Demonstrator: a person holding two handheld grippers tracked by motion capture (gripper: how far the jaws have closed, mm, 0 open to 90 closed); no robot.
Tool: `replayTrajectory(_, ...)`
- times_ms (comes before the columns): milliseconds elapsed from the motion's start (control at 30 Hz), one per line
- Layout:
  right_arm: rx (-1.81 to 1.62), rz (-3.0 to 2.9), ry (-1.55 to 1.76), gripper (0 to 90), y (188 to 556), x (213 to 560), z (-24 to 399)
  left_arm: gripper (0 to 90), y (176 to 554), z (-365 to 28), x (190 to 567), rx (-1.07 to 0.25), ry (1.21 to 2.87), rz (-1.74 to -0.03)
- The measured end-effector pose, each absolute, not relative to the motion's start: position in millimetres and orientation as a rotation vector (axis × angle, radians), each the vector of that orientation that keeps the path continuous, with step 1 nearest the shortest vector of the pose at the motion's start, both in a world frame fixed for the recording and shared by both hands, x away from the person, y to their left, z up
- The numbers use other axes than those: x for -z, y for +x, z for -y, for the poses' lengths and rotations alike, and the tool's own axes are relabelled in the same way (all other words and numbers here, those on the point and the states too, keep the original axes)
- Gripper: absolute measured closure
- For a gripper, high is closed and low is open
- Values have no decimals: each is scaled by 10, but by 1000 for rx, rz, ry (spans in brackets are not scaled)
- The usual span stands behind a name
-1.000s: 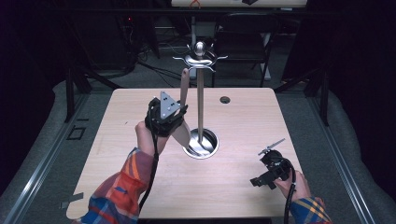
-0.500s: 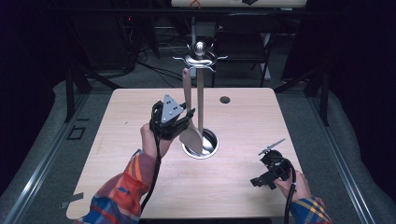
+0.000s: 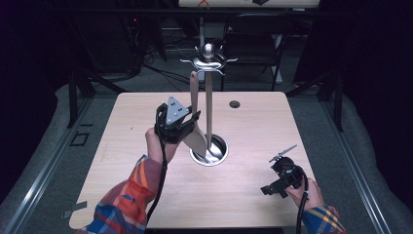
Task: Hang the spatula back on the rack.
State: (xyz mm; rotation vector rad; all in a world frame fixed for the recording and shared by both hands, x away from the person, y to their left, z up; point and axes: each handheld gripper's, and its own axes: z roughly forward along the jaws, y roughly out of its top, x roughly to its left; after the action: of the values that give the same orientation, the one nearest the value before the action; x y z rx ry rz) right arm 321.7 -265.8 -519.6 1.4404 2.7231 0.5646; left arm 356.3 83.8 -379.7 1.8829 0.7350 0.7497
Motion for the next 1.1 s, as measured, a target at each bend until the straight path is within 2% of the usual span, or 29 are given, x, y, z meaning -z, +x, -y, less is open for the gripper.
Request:
replayTrajectory(200,-550,-2726,1432,61,3217,5193,2666,642,3553,-861,3787,-753,1890,-727)
replayTrajectory(533,-582,-2692,1468,60,3198,5205,2656,409,3534,-898,3779,-720,1948,-742)
replayTrajectory(733,-559,-2715,1444,59,3205,5187,2670,326,3510,-986,3804,-676,1995,-759)
replayTrajectory(800,-558,-2716,1445,59,3205,5188,2671,229,3502,-999,3811,-671,2003,-757)
replayTrajectory(900,-558,-2715,1444,58,3205,5188,2670,182,3455,-1050,3823,-668,2015,-757)
replayTrajectory(1100,-554,-2722,1440,57,3202,5185,2664,152,3354,-1169,3865,-666,2037,-769)
